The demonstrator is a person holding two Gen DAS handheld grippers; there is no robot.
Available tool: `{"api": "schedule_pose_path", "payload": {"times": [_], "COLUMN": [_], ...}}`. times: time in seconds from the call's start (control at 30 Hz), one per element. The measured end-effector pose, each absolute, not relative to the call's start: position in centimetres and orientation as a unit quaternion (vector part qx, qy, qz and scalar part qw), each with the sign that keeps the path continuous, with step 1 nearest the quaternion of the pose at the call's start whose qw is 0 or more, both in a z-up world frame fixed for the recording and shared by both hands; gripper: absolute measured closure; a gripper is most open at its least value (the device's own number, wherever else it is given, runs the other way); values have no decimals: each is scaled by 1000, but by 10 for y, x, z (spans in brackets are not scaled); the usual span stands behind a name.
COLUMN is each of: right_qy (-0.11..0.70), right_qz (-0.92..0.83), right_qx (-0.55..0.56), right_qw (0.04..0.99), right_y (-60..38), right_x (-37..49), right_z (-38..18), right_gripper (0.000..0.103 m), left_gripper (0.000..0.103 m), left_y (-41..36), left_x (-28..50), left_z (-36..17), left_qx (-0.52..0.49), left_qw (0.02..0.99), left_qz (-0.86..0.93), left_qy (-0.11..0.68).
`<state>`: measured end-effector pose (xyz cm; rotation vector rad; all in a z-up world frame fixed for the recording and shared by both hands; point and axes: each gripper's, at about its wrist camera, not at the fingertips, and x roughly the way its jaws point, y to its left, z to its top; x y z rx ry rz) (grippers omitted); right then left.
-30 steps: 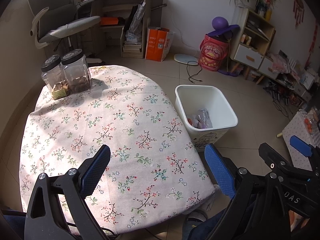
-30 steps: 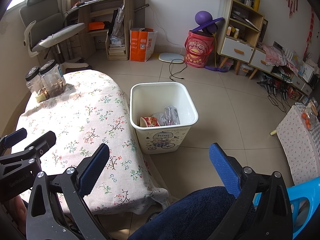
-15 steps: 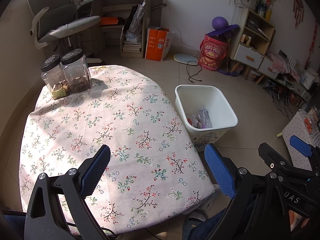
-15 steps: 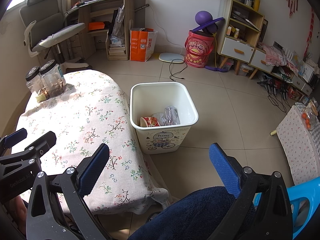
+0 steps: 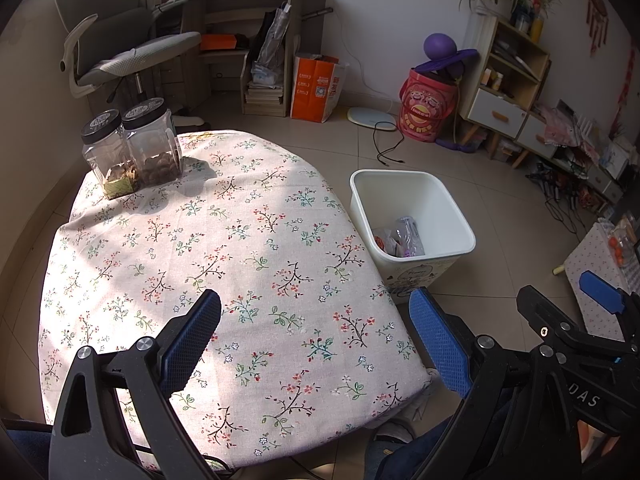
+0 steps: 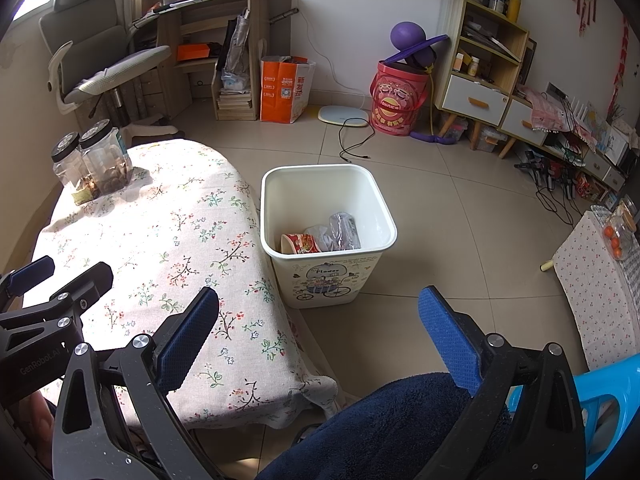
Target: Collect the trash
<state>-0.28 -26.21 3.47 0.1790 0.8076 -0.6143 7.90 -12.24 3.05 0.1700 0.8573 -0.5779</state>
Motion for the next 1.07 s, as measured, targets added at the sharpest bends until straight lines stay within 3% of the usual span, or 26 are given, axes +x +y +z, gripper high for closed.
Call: {"api": "schedule_pose_path", "payload": {"times": [1.07], "right_qy": [386], "right_qz": [-294], "right_qx": [85], "right_qw": [870], "right_y": [-262], "right_x": [-2], "right_z": [35], "right_gripper": [7], "left_gripper": [11], "left_y": [-122], "left_x": [81], "left_z": [30], "left_qx": [86], "left_qw": [867], "left_qz": [-276], "left_qy": [406]}}
